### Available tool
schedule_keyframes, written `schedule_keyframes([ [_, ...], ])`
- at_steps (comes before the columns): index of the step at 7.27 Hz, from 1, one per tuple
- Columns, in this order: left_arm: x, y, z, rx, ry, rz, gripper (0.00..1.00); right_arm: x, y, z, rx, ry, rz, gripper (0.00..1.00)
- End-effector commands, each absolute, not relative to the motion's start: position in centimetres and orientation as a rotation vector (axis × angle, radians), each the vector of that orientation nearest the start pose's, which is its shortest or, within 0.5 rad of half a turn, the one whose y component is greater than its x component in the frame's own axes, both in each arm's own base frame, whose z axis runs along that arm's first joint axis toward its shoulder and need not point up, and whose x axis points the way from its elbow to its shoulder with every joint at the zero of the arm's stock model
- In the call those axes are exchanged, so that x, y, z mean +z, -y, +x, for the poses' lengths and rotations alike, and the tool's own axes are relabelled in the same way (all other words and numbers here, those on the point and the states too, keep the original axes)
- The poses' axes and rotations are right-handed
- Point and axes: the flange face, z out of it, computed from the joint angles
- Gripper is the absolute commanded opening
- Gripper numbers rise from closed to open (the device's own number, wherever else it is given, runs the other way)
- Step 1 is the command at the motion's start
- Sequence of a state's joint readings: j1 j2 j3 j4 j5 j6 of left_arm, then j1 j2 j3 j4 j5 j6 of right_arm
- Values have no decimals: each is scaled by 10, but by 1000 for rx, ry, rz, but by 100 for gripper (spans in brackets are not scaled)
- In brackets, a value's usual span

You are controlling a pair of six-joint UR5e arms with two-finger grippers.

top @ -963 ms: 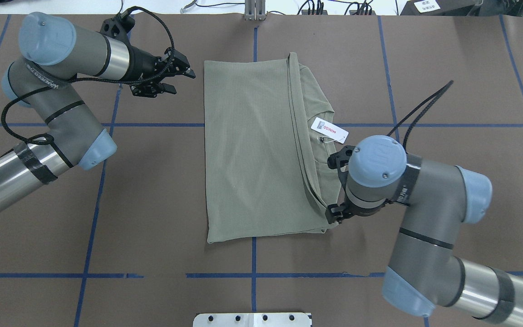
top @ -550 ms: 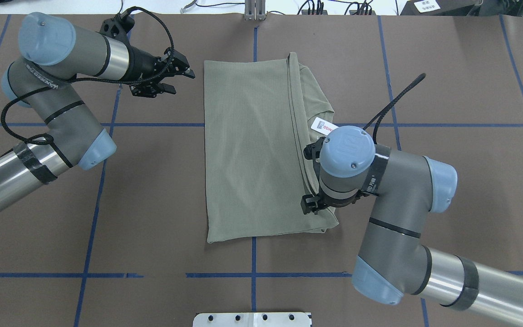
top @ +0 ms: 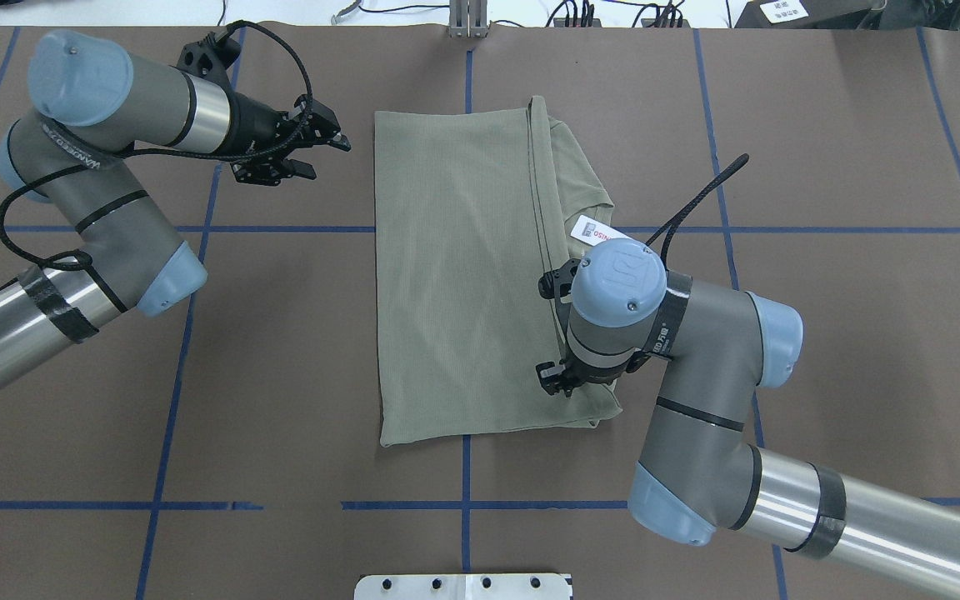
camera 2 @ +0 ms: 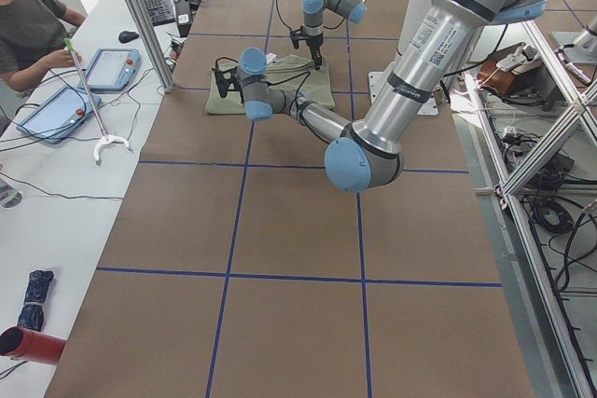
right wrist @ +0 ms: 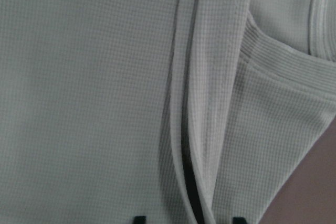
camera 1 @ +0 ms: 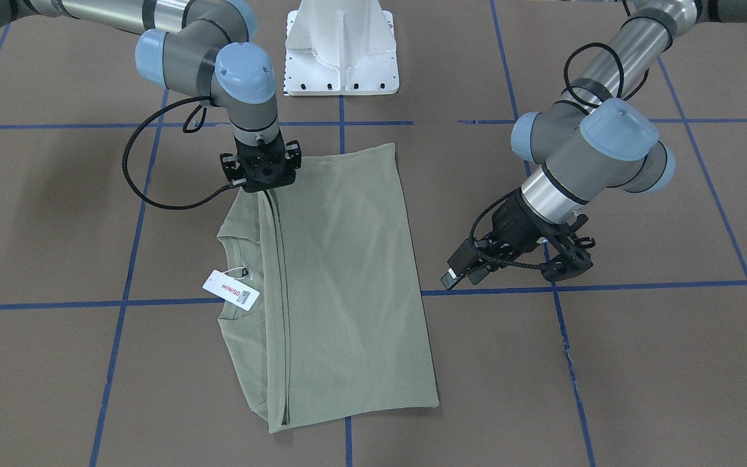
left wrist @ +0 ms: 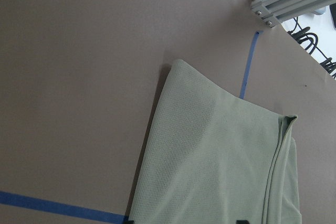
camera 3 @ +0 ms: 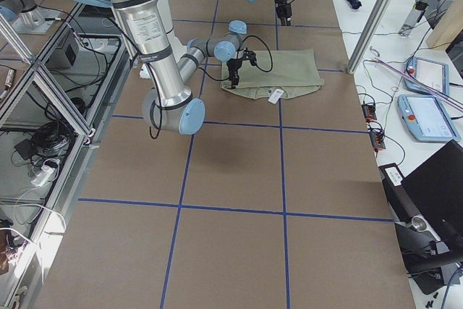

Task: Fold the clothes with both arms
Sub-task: 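Slide the right gripper along the shirt side toward the corner nearest the robot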

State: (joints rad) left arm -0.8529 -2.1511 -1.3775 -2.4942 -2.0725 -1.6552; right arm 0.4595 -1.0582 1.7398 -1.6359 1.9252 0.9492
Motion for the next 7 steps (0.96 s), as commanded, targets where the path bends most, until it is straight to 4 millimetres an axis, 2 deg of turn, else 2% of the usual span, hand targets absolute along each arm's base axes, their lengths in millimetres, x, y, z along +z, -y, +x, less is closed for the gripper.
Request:
schedule_keyframes([
  [1,296,588,400,-463,-1355,85,71,306,379,-527,-261,713,11,0],
  [2,296,588,400,-463,-1355,85,71,303,383,-522,-257,727,0,0],
  [3,296,588,400,-463,-1355,85,71,294,389,-506,-247,757,-7,0],
  [4,296,588,400,-463,-1355,85,71,312,381,-495,-239,743,-21,0],
  [5,296,588,400,-463,-1355,85,71,319,373,-491,-200,733,-34,0],
  [6,296,588,400,-463,-1355,85,71,332,352,-502,-87,707,-110,0],
  [7,297,588,400,-464,-1354,84,71,326,345,-504,15,708,-152,0],
])
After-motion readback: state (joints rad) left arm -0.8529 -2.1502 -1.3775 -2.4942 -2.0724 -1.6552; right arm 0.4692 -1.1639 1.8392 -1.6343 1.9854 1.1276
